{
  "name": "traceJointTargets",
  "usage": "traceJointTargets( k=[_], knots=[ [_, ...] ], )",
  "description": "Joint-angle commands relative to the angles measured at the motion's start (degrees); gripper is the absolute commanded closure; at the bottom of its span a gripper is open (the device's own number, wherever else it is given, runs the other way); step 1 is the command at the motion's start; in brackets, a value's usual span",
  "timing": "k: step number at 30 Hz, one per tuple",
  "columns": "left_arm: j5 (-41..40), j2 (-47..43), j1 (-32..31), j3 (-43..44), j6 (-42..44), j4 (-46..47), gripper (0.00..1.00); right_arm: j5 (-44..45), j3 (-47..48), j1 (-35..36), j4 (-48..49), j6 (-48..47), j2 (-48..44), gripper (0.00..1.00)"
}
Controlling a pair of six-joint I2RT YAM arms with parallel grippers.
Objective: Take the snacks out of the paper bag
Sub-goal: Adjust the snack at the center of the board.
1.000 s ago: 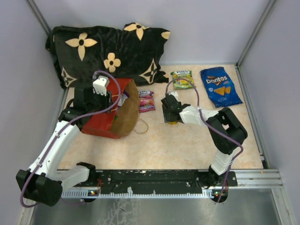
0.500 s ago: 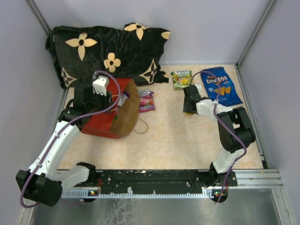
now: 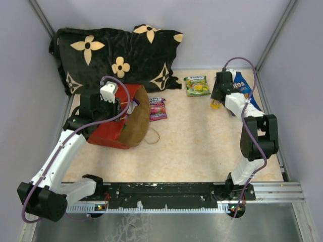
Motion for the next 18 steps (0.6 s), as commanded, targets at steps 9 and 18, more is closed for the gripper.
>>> traceJointTargets(
  k=[9, 18],
  knots=[
    [-0.26, 2.25, 0.26, -0.16, 0.52, 0.96, 0.50, -1.33, 25.65, -0.83, -7.39, -8.26, 12.60, 0.57],
    [-0.14, 3.08, 0.26, -0.16, 0.58, 0.90, 0.50, 0.87, 9.59, 0.26, -1.42, 4.58, 11.03, 0.54]
  ],
)
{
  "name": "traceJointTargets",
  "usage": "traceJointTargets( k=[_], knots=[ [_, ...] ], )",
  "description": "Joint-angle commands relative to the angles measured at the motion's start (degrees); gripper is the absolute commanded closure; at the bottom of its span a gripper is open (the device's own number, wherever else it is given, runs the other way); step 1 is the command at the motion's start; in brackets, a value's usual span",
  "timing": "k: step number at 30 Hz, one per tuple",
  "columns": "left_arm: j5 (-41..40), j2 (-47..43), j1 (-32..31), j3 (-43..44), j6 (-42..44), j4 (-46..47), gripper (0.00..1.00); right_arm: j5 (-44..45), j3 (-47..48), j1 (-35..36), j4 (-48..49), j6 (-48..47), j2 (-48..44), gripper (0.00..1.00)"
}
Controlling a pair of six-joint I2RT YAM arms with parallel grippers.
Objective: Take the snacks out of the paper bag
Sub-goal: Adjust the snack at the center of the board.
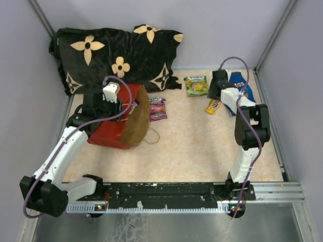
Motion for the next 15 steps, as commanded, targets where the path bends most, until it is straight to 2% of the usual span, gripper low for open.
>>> traceJointTargets(
  k=[1, 8, 15],
  knots=[
    [0.02, 0.18, 0.23, -0.16, 0.55, 0.92, 0.50, 3.66, -4.72, 1.29, 1.37, 6.74, 0.03, 0.53],
    [0.52, -0.31, 0.23, -0.25, 0.53, 0.98, 0.50, 5.96, -6.02, 3.03, -0.15, 8.27, 3.27, 0.55],
    [1.27, -1.26, 0.23, -0.34, 0.40, 1.09, 0.50, 4.13, -9.58, 4.41, 0.66, 1.59, 2.38, 0.70]
  ],
)
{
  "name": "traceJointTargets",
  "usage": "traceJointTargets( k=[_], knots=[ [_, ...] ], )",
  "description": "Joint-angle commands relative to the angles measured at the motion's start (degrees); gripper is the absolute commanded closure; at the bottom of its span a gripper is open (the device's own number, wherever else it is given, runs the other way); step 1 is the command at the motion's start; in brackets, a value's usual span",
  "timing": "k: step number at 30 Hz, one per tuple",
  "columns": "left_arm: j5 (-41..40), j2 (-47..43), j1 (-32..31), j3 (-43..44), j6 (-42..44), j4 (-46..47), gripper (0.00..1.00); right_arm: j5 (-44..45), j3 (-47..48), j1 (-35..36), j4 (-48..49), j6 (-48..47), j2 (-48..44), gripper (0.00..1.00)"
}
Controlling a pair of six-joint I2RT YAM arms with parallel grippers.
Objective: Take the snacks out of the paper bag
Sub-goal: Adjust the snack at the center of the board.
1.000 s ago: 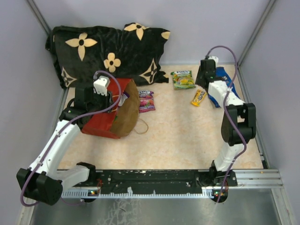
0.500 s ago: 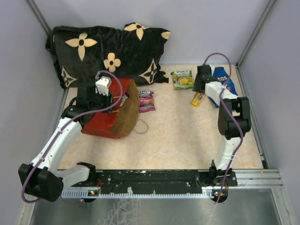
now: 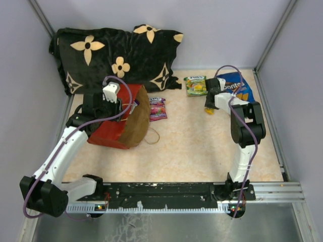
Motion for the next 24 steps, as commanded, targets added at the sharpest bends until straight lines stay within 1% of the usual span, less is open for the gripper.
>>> traceJointTargets(
  k=[1, 3, 8, 13, 15, 18, 20, 22, 24],
  knots=[
    [1.39, -1.29, 0.26, -0.34, 0.43, 1.09, 0.50, -1.73, -2.76, 1.01, -0.13, -5.40, -1.26, 0.71],
    [1.87, -1.10, 0.26, -0.35, 0.34, 1.16, 0.50, -2.69, -2.73, 0.99, -1.28, -8.67, -1.61, 0.71],
    [2.56, -1.27, 0.26, 0.02, 0.21, 0.74, 0.50, -2.55, 0.89, 0.84, -8.98, -15.14, -1.72, 0.72],
    [3.64, -2.43, 0.31, 0.16, -0.19, 1.18, 0.49, -1.43, 2.27, 2.97, -16.31, -18.32, -5.07, 0.71],
    [4.55, -2.59, 0.30, 0.26, -0.54, 1.21, 0.50, -1.99, 0.25, 3.20, -17.16, -16.49, -7.96, 0.71],
    [6.24, -3.31, 0.31, 0.43, -1.13, 1.23, 0.49, -4.49, -6.92, 3.21, -14.25, -11.25, -14.57, 0.72],
    [7.72, -4.01, 0.26, 0.52, -1.51, 1.51, 0.49, -6.94, -12.80, 3.21, -11.90, -7.23, -22.29, 0.72],
    [8.91, -4.59, 0.21, 0.61, -1.85, 1.80, 0.49, -6.99, -18.48, 3.20, -9.86, -2.45, -29.17, 0.74],
    [10.40, -5.18, 0.17, 0.55, -2.13, 1.99, 0.49, -4.97, -22.94, 3.00, -8.84, 2.18, -36.37, 0.81]
  ],
)
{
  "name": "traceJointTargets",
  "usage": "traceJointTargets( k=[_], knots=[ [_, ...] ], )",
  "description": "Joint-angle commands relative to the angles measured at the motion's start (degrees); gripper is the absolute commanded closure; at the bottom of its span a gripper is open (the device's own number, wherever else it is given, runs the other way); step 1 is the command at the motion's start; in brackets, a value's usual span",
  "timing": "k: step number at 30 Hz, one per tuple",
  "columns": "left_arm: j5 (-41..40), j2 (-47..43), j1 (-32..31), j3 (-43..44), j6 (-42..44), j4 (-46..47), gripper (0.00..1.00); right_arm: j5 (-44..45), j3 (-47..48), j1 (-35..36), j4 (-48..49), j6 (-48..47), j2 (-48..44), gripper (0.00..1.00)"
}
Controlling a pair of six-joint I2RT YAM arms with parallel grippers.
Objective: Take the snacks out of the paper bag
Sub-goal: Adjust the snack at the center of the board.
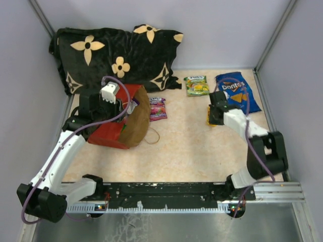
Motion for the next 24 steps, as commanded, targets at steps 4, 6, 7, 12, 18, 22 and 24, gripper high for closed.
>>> traceJointTargets(
  k=[4, 6, 7, 12, 18, 22, 24],
  knots=[
    [6.88, -2.95, 0.16, 0.54, -1.57, 2.06, 0.49, 1.21, -9.67, -2.85, 3.26, 16.39, -25.65, 0.87],
    [7.54, -3.15, 0.15, 0.58, -1.61, 2.17, 0.49, 2.27, -8.89, -3.25, 2.41, 16.46, -26.43, 0.82],
    [7.86, -3.23, 0.15, 0.54, -1.56, 2.25, 0.49, 2.31, -7.98, -3.24, 2.01, 15.78, -25.13, 0.72],
    [8.13, -3.01, 0.12, 0.56, -1.60, 2.46, 0.48, 2.48, -0.95, -3.09, 4.02, 13.52, -12.52, 0.55],
    [7.25, -2.29, 0.13, 0.54, -1.50, 2.48, 0.47, -0.56, 7.75, -3.13, 6.00, 12.47, 1.60, 0.58],
    [6.51, -1.87, 0.15, 0.45, -1.36, 2.46, 0.47, 0.36, 9.80, -3.16, 7.05, 11.41, 8.43, 0.62],
    [6.26, -1.52, 0.15, 0.53, -1.34, 2.41, 0.47, 0.20, 10.40, -3.16, 7.50, 11.25, 10.37, 0.66]
  ],
)
